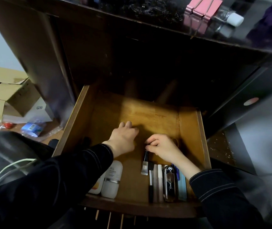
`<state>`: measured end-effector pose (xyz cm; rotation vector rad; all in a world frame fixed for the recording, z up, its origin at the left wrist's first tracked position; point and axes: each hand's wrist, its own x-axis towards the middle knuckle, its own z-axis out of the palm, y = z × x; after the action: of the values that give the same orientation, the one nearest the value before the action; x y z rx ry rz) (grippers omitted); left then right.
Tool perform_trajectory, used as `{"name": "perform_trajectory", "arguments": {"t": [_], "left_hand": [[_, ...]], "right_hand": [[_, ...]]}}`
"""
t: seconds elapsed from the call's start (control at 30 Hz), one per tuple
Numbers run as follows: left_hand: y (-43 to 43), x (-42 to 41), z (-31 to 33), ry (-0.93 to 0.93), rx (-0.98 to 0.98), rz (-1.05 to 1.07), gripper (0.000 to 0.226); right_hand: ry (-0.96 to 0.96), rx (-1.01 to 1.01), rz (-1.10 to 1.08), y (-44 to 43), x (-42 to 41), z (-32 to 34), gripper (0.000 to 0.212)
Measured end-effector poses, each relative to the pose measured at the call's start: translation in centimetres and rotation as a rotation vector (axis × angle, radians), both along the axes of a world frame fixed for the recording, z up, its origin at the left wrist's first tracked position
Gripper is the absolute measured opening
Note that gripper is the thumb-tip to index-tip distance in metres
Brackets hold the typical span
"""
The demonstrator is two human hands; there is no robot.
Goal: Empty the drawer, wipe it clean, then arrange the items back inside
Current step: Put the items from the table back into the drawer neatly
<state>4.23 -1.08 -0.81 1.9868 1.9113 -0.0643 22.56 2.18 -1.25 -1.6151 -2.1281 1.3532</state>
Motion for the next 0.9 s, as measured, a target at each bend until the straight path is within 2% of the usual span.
{"name": "perform_trajectory", "arguments": {"t": [0.2,0.57,0.9], "left_hand": [[-0.1,0.1,0.0,-0.018,0.001,0.011,0.042],[0.0,-0.1,-0.2,-0.047,0.005,0.019,0.039],[0.1,-0.1,-0.3,-0.067,0.014,0.020,0.038]], "right_hand": [[-0.118,0.047,0.066,-0.2,0.1,-0.5,0.015],[-0.391,0.171,0.314,-1.3,-0.2,-0.4,0.012],[-0.439,0.171,0.481,-1.5,0.1,-0.9,0.018]]}}
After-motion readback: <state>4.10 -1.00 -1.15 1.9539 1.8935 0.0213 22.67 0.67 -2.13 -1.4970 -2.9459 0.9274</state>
